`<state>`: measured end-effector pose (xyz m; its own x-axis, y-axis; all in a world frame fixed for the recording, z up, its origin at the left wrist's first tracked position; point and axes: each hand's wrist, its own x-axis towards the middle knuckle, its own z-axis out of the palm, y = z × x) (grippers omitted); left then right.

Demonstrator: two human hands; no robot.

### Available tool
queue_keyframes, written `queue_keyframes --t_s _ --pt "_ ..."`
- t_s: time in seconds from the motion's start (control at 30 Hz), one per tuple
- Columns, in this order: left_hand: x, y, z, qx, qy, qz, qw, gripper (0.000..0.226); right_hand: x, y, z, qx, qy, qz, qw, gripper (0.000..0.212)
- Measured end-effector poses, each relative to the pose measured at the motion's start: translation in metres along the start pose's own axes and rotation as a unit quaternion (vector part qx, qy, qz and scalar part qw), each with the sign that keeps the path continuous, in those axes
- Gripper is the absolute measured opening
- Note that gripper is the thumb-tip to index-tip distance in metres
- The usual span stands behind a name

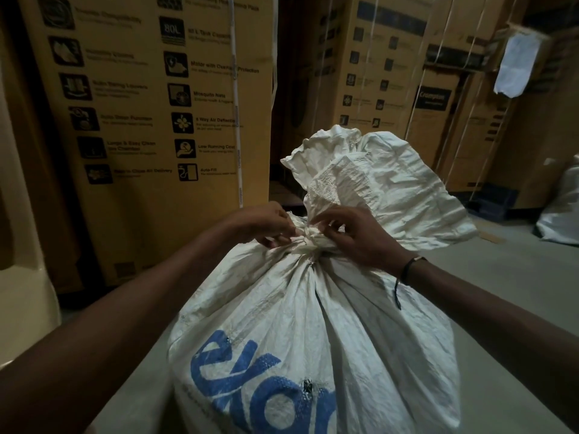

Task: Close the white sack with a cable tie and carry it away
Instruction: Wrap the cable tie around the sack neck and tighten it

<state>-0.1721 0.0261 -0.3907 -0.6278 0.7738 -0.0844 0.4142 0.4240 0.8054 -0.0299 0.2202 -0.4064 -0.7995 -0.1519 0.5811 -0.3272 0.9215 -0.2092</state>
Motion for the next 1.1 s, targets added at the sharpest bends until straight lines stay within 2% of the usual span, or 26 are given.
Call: queue_keyframes --t_s 0.2,0.37,0.5,0.57,0.73,0.83,1.1 --pt "0.007 0.017 0.002 -0.033 0.121 0.089 0.988 0.011 0.003 0.007 -0.022 -0.036 0.056 -0.009 0.998 0.020" --pt "0.029 0.020 0.006 -0.123 0.245 0.151 0.950 0.016 0.015 0.019 -0.030 -0.021 0.114 0.002 0.993 0.021" --pt "0.044 0.016 0.008 -0.159 0.290 0.148 0.932 0.012 0.028 0.026 -0.034 0.019 0.120 0.044 0.992 0.016" --pt "0.046 0.016 0.006 -0.161 0.306 0.118 0.931 0.016 0.036 0.026 -0.035 0.030 0.087 0.057 0.994 0.016" --pt "0.035 0.036 -0.012 -0.147 0.266 0.035 0.952 0.010 0.060 0.018 -0.051 0.075 0.024 0.121 0.990 0.020" --pt "0.023 0.053 -0.030 -0.144 0.247 -0.012 0.958 0.017 0.074 0.006 -0.073 0.108 -0.021 0.162 0.981 0.024" --pt "-0.009 0.133 -0.100 -0.093 0.142 -0.120 0.978 0.013 0.122 -0.029 -0.170 0.111 -0.137 0.231 0.957 0.029"
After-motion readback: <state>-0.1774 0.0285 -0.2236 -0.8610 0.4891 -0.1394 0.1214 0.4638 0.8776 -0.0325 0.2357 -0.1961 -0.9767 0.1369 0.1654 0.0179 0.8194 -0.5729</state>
